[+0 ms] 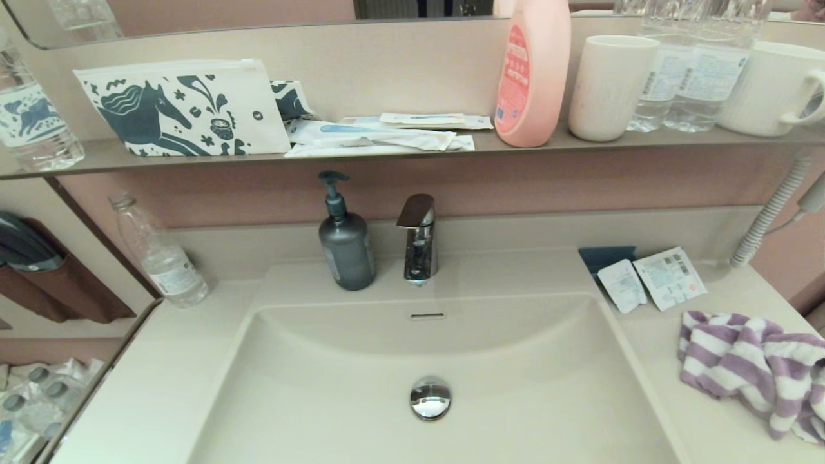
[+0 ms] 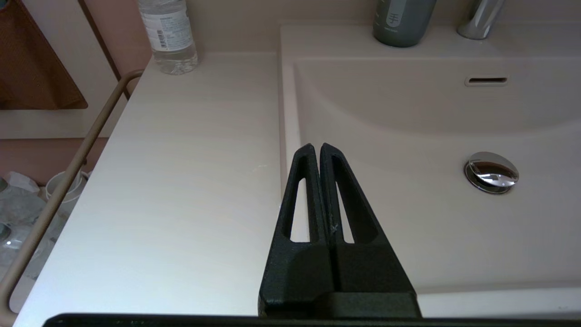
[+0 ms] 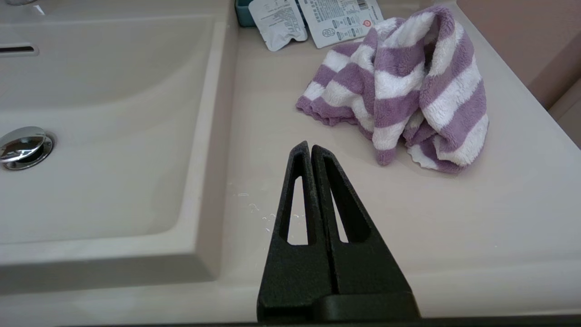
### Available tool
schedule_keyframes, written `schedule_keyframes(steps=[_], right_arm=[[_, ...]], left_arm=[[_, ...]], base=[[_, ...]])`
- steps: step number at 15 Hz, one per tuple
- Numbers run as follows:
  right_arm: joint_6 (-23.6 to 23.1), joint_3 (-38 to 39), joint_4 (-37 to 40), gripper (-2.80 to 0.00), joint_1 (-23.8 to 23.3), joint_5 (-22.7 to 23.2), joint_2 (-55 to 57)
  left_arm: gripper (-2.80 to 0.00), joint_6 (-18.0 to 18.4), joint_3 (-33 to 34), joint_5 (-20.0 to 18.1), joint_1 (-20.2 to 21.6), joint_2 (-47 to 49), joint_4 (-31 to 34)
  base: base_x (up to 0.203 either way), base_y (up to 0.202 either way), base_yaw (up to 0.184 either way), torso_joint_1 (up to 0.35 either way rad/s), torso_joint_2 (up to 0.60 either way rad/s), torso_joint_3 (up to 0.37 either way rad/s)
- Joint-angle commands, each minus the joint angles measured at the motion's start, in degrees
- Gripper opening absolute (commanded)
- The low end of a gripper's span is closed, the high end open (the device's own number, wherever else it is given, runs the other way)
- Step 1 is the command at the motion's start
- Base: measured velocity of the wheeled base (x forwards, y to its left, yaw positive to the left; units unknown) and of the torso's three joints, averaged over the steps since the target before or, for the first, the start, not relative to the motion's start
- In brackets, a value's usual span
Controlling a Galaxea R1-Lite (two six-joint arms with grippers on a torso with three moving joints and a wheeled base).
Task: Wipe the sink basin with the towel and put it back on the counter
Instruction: Turn on the faucet
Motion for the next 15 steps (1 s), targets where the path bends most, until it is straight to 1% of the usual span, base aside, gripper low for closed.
schedule_keyframes(steps=[1,3,5,6,7,8,10,12,13,15], right_arm=[[0.0,0.0,0.0,-2.8,0.0,0.0,0.0],[0.0,0.0,0.0,-2.8,0.1,0.0,0.0],[0.0,0.0,0.0,-2.8,0.1,0.0,0.0],[0.0,0.0,0.0,-2.8,0.0,0.0,0.0],[0.0,0.0,0.0,-2.8,0.0,0.0,0.0],[0.0,0.0,0.0,-2.8,0.0,0.0,0.0],[0.0,0.0,0.0,-2.8,0.0,0.0,0.0],[0.0,0.0,0.0,-2.8,0.1,0.0,0.0],[0.0,0.0,0.0,-2.8,0.0,0.0,0.0],[0.0,0.0,0.0,-2.8,0.0,0.0,0.0]], left_arm=[[-2.8,0.0,0.0,0.0,0.0,0.0,0.0],[-2.8,0.0,0.0,0.0,0.0,0.0,0.0],[-2.8,1.2,-1.0,-0.6,0.0,0.0,-0.2],[-2.8,1.3,-2.9,-1.5,-0.1,0.2,0.0],[-2.8,1.3,-7.2,-3.2,-0.2,1.8,0.5],[-2.8,1.3,-10.5,-4.6,-0.2,5.0,0.8],[-2.8,1.1,-15.4,-6.9,-0.2,14.9,0.1],[-2.8,0.4,-18.0,-9.7,-0.2,25.3,-4.4],[-2.8,-0.2,-18.4,-10.7,-0.2,30.6,-8.1],[-2.8,-3.4,-18.6,-11.7,-0.5,42.1,-17.6]], base=[[0.0,0.0,0.0,0.0,0.0,0.0],[0.0,0.0,0.0,0.0,0.0,0.0],[0.0,0.0,0.0,0.0,0.0,0.0],[0.0,0.0,0.0,0.0,0.0,0.0],[0.0,0.0,0.0,0.0,0.0,0.0],[0.0,0.0,0.0,0.0,0.0,0.0],[0.0,0.0,0.0,0.0,0.0,0.0],[0.0,0.0,0.0,0.0,0.0,0.0],[0.0,0.0,0.0,0.0,0.0,0.0],[0.0,0.0,0.0,0.0,0.0,0.0]])
